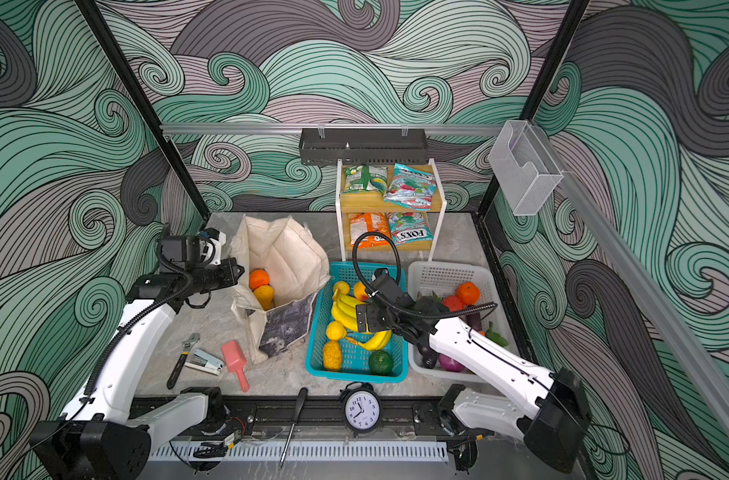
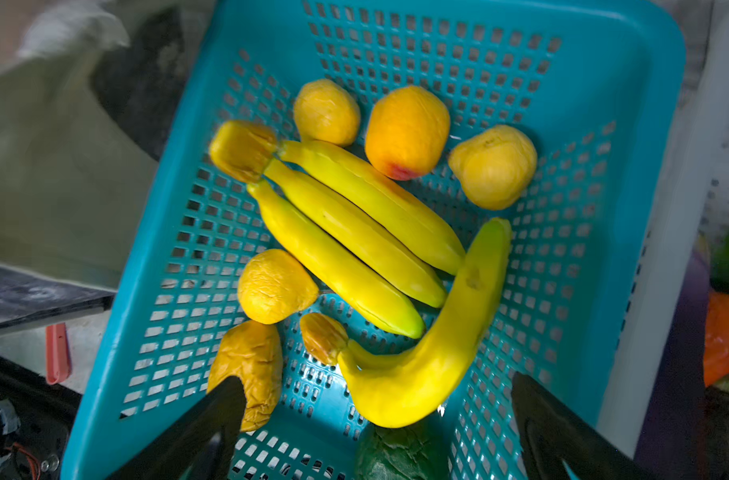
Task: Place the food into the grocery bag and tie it
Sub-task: 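Move the right gripper back over the teal basket, then lower the right gripper onto the yellow banana in the teal basket and close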
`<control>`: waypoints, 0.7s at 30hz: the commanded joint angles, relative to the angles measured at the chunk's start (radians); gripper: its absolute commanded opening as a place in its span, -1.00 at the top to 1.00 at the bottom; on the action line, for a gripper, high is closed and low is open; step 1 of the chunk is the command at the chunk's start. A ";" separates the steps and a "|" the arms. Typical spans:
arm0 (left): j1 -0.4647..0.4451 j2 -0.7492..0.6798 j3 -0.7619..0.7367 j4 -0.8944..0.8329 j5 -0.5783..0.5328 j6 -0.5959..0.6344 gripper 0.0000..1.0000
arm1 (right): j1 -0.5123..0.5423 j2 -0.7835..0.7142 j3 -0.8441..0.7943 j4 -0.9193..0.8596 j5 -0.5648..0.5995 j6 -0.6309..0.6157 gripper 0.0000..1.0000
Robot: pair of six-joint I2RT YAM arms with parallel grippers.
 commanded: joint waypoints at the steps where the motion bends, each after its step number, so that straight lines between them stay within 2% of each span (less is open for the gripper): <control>1: -0.010 -0.022 0.003 -0.007 -0.004 0.014 1.00 | -0.005 0.037 -0.005 -0.058 0.048 0.129 -0.99; 6: -0.010 -0.024 0.003 -0.008 -0.010 0.016 1.00 | -0.005 0.095 -0.003 -0.101 0.086 0.233 -0.86; 11: -0.010 -0.024 0.003 -0.007 -0.010 0.015 1.00 | -0.001 0.123 -0.016 -0.091 0.059 0.325 -0.75; 17: -0.010 -0.025 0.003 -0.007 -0.009 0.017 1.00 | -0.002 0.151 -0.046 -0.065 0.089 0.397 -0.56; 21: -0.010 -0.025 0.003 -0.008 -0.003 0.016 1.00 | 0.001 0.171 -0.047 -0.054 0.074 0.428 -0.54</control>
